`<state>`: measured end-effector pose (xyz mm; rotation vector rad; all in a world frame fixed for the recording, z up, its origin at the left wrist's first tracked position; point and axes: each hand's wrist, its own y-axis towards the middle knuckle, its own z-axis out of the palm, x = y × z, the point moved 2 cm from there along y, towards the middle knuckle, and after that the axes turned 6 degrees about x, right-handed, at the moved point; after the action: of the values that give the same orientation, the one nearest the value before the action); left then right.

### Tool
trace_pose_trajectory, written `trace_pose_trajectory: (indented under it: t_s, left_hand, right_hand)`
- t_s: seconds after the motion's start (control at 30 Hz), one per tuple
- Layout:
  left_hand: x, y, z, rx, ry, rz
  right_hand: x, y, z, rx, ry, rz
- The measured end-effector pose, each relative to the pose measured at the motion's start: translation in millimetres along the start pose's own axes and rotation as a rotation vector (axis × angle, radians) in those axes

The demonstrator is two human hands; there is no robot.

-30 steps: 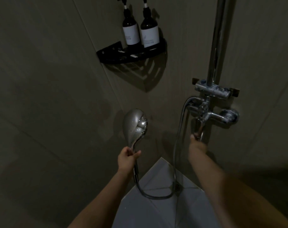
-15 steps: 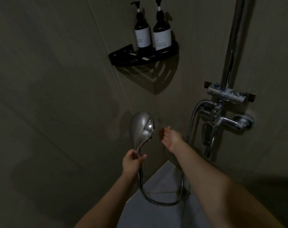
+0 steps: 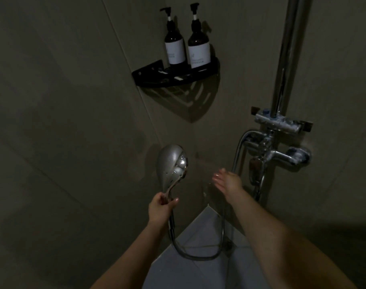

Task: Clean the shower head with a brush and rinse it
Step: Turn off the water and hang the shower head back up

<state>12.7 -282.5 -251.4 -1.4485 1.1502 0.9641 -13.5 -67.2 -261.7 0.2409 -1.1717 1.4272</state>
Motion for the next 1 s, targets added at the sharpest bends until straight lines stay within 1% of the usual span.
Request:
trace_pose_trajectory:
  t_s: [0.07,0.1,0.2,0.23,0.3,0.33,0.4,0.47,0.57,0.67,0.73,0.9,1.0]
  left_hand:
    - [0.0,1.8,-0.6,-0.004,0.008,0.011]
    - [0.7,3.2,-0.9,-0.009,0.018,0.018]
    - [4.3,7.2,-0.7,-0.01,0.022,0.008]
    - [6.2,8.3,-0.1,-0.007,0.021,0.002]
    - [8.1,9.5,0.4,-0.025,0.043,0.004]
    - [8.0,9.7,1.3,-0.034,0.054,0.009]
    - [6.5,8.7,4.8,-0.032,0.059,0.02]
    - [5.4,7.2,9.8,-0.021,0.05,0.025]
    - [3.7,4.8,16.7,-0.012,0.047,0.046]
    - [5.9,4.9,20.4,-0.008,0.052,0.047]
    - [8.0,6.4,20.9,-0.011,0.054,0.045]
    - [7.8,11.5,21.3,-0.029,0.039,0.036]
    - [6.2,15.2,21.0,-0.025,0.026,0.023]
  right_hand:
    - [4.6,-1.3,-31.7,-0.2,-0.056,-0.041]
    - [6.5,-2.3,-43.9,-0.266,-0.11,-0.054]
    - [11.6,-5.9,-62.7,-0.322,-0.295,-0.048]
    - [14.0,-8.2,-66.2,-0.348,-0.403,-0.041]
    - [21.1,-13.8,-73.8,-0.472,-0.666,-0.046]
    - [27.2,-18.4,-77.0,-0.547,-0.747,-0.078]
    - [40.2,-29.1,-81.8,-0.614,-0.785,-0.144]
    - [51.4,-33.6,-83.9,-0.597,-0.856,-0.185]
    - [62.4,-35.9,-82.3,-0.514,-1.079,-0.216]
    - [66.3,-37.9,-80.7,-0.484,-1.226,-0.219]
    - [65.6,-36.5,-82.3,-0.471,-1.27,-0.202]
    - [66.2,-32.7,-86.3,-0.463,-1.288,-0.177]
    - [65.6,-33.6,-87.4,-0.485,-1.395,-0.192]
